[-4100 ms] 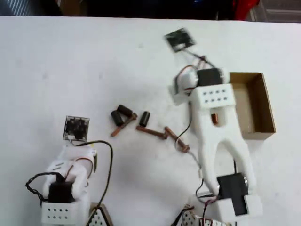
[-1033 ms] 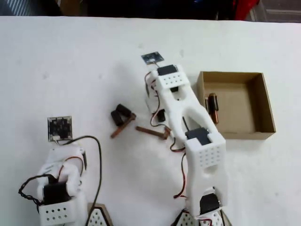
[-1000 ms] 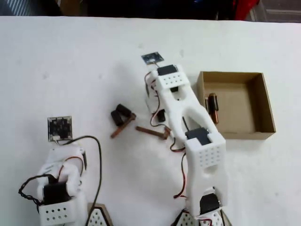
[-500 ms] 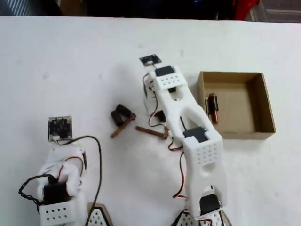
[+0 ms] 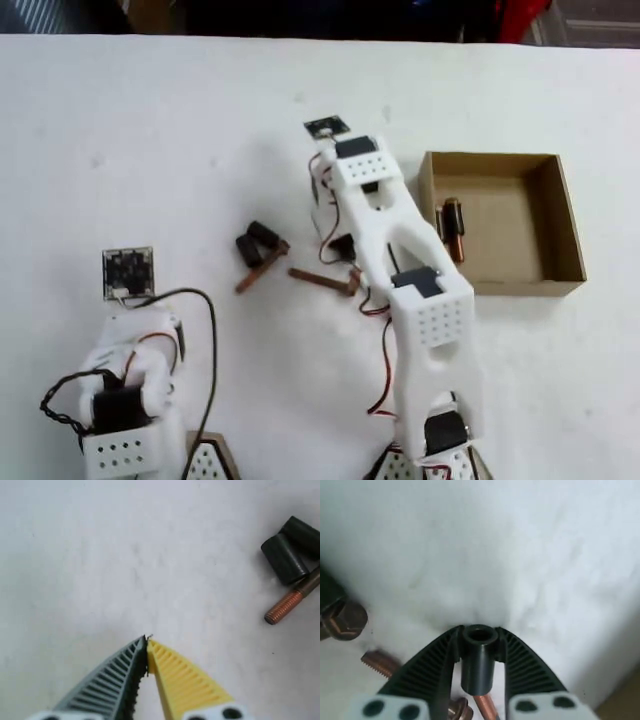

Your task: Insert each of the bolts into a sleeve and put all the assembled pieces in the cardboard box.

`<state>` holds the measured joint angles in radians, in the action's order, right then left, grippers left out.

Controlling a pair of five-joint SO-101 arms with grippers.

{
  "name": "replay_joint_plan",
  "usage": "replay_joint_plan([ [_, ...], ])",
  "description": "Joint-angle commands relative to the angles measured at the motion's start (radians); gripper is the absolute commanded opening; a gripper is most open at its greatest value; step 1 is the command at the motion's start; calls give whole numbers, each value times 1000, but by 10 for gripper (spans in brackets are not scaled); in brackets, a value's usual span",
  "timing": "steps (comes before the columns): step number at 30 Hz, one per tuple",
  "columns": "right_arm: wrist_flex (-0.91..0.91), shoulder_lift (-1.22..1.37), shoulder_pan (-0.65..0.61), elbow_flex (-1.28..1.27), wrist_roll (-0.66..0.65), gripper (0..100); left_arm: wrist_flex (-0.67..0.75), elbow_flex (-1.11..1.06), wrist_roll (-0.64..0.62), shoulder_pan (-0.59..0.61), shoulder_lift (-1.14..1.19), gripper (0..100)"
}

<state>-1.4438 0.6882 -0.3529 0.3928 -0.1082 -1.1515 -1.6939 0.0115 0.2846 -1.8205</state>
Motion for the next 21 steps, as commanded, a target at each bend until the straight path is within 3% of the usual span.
replay_joint_plan([
  [1, -94, -10, 41, 121, -11, 19, 5, 2, 12, -1, -8, 23],
  [8, -317, -10, 70, 385, -11, 19, 5, 2, 12, -1, -8, 23],
  [21, -325, -311, 74, 456, -12, 18, 0, 2, 12, -2, -8, 23],
])
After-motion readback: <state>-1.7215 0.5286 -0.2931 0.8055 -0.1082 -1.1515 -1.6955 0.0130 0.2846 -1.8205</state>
